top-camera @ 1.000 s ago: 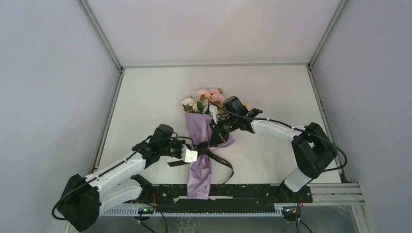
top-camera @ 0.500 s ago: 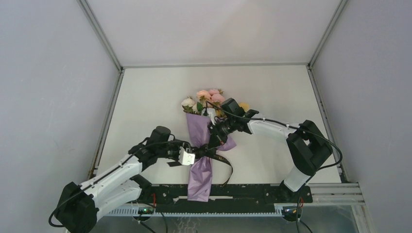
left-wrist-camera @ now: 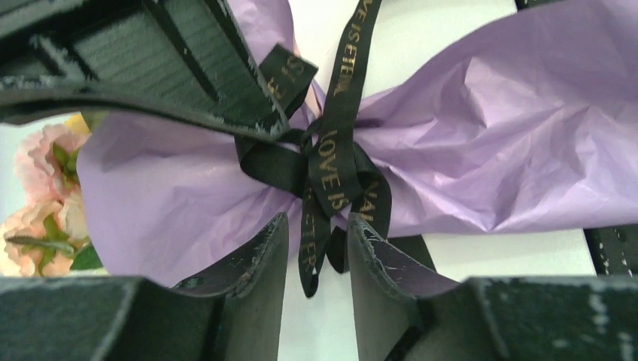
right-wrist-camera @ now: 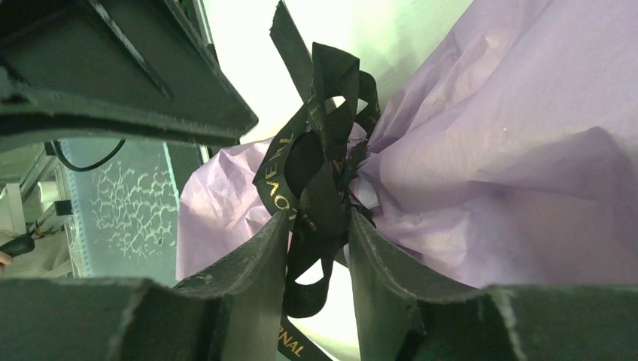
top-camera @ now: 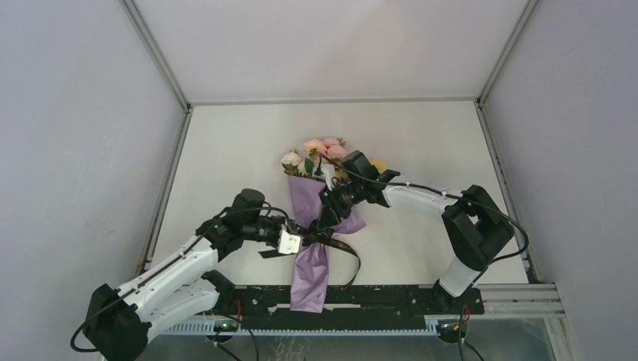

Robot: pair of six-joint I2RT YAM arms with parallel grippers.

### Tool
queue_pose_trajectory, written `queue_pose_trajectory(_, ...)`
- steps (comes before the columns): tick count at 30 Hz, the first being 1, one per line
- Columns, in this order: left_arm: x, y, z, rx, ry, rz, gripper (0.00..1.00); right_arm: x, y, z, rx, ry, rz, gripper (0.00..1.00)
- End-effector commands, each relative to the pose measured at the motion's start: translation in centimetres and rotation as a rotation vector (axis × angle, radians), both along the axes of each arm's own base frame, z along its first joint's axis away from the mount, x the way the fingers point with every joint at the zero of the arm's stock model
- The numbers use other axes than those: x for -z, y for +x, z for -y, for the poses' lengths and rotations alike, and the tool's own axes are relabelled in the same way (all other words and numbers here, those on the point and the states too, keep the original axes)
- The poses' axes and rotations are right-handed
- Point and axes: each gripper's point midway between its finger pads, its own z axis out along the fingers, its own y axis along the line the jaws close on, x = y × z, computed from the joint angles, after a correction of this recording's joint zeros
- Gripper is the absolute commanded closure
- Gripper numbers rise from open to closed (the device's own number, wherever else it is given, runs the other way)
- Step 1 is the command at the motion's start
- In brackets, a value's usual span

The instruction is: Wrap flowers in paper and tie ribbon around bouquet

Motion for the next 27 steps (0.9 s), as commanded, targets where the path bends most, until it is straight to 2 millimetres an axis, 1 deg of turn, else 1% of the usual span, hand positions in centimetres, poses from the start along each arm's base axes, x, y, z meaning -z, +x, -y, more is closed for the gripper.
queue_pose_trajectory(1,-0.9,-0.3,2.3,0.037,-0.079,-0.009,0.61,-1.2,1.2,-1.1,0.024,0.043,0.05,0.55)
queue_pose_trajectory(3,-0.6,-0.3,2.8,0.038,-0.087,-0.008,0.61,-0.9,1.3,-0.9,0.033,0.028,0.049,0.55)
queue_pose_trajectory(5,-1.0,-0.3,3.4,0.04,-0.11,-0.005,0.61,-0.4,1.4,-0.7,0.048,0.005,0.047,0.55)
queue_pose_trajectory(9,-0.8,-0.6,3.6,0.04,-0.111,-0.023,0.61,0.4,2.0,0.4,0.103,-0.071,0.07,0.52)
queue_pose_trajectory(12,-0.1,-0.9,3.7,0.026,-0.096,-0.058,0.6,0.1,2.8,1.4,0.157,-0.124,0.123,0.48)
queue_pose_trajectory(14,0.4,-1.2,3.7,0.025,-0.082,-0.077,0.61,-0.4,3.1,1.8,0.176,-0.146,0.171,0.48)
queue_pose_trajectory(17,1.3,-1.4,3.6,0.03,-0.057,-0.072,0.61,-1.1,2.3,1.4,0.145,-0.143,0.219,0.51)
queue_pose_trajectory(19,1.5,-1.5,3.6,0.037,-0.048,-0.062,0.61,-1.0,1.6,0.9,0.096,-0.129,0.23,0.57)
queue_pose_trajectory(21,1.5,-1.4,3.7,0.038,-0.049,-0.054,0.63,-0.7,1.2,0.6,0.075,-0.125,0.214,0.62)
queue_pose_trajectory(25,1.6,-1.3,3.6,0.03,-0.046,-0.048,0.66,0.5,1.1,0.8,0.08,-0.157,0.189,0.61)
queue_pose_trajectory(27,1.7,-1.2,3.7,0.025,-0.047,-0.045,0.67,1.0,1.5,1.2,0.096,-0.181,0.191,0.59)
